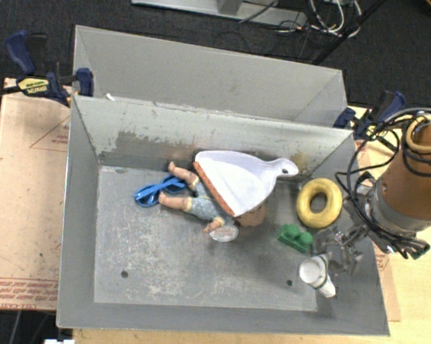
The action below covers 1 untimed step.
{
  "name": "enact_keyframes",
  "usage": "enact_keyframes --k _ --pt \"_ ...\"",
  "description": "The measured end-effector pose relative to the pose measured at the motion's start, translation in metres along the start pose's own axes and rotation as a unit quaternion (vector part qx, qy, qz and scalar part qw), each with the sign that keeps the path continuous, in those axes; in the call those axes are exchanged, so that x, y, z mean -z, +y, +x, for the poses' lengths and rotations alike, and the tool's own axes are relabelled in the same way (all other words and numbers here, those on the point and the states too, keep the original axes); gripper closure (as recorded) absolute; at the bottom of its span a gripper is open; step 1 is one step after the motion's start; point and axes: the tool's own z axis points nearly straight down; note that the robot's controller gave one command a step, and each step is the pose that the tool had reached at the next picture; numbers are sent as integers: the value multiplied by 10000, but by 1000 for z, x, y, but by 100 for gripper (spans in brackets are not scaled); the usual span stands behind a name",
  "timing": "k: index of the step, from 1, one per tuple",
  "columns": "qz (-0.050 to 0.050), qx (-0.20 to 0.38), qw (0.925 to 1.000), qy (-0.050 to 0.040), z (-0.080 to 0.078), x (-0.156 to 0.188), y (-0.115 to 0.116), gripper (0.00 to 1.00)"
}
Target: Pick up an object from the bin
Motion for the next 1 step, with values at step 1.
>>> enact_keyframes --k 1 --pt "-9 1532 9882 -11 2 37 -10 100"
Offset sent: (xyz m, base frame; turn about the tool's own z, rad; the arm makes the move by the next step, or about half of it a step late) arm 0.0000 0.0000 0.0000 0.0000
